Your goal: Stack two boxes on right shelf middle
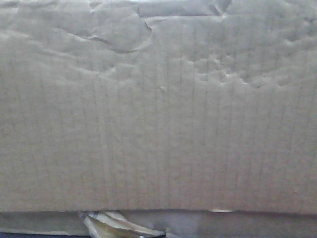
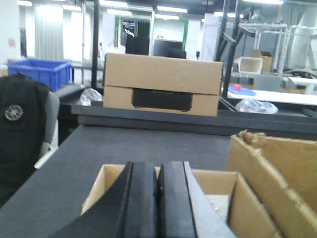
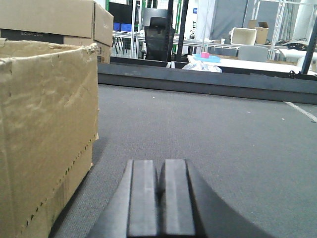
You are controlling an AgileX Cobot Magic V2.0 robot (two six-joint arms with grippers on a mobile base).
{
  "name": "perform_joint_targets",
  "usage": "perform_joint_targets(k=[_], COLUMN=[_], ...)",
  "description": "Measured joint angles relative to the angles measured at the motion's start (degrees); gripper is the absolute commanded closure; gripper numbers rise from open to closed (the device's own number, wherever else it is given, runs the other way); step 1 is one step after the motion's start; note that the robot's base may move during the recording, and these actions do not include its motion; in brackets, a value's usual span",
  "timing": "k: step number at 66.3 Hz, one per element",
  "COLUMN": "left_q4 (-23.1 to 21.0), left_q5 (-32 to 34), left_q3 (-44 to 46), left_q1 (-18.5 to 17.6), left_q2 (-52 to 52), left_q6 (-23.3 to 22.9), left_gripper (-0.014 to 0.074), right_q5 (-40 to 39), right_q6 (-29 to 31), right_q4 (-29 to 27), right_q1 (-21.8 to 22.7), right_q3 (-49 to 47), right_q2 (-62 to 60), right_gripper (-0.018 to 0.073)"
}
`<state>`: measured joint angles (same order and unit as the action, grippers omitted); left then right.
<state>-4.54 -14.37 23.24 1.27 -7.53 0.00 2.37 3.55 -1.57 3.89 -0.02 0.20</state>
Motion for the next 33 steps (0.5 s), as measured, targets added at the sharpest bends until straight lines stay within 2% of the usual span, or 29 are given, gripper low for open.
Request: perform_joint_targets(k=[6, 14, 33], left_q4=[-2.5, -3.6, -1.2], left_q5=[-1.9, -5.6, -18.9], left_q3=[4.4, 10.4, 27.7], left_q1=[0.0, 0.0, 0.0], left_q2=[-6.2, -15.6, -36.1], left_q6=[0.0, 0.0, 0.0], left_gripper=[0.0689, 0.0689, 0.0689], right_q5=[0.0, 0.0, 0.0], right_q6=[0.0, 0.0, 0.0], right_q4=[0.0, 0.0, 0.0], right_q1=[0.0, 0.0, 0.0], right_q3=[0.0, 0.0, 0.0], right_q2=[0.0, 0.0, 0.0], right_gripper=[0.0721, 0.0721, 0.0721])
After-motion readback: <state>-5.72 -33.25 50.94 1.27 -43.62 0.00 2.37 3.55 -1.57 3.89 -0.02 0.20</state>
